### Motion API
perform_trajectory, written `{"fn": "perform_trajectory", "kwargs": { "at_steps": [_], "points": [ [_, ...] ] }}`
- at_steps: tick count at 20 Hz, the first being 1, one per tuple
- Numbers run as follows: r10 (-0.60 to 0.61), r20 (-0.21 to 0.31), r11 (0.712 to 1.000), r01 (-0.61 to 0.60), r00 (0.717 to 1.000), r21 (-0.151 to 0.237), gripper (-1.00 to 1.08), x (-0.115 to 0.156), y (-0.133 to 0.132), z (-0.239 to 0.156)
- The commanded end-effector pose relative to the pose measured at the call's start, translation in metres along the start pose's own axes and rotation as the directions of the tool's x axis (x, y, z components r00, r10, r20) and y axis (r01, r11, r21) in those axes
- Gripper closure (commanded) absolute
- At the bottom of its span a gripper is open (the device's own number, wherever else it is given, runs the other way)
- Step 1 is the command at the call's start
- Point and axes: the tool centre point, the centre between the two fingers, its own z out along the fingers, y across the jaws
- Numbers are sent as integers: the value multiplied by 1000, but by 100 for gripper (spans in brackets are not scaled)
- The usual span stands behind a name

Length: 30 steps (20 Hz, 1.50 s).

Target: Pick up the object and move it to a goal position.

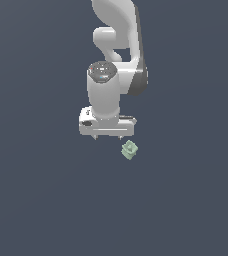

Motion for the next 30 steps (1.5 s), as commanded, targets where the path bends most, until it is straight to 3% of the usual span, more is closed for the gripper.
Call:
{"fn": "perform_trajectory", "kwargs": {
  "at_steps": [1, 10, 21, 26, 30],
  "points": [
    [0, 0, 1000, 0, 1000, 0, -92, 0, 0, 0],
    [-61, 46, 998, 62, 997, -11, -92, -8, -13, 12],
    [-119, 41, 993, 119, 992, -11, -92, -8, -19, 18],
    [-215, 36, 976, 216, 976, -12, -92, -8, -31, 27],
    [-324, 29, 946, 325, 946, -12, -92, -9, -45, 38]
  ]
}}
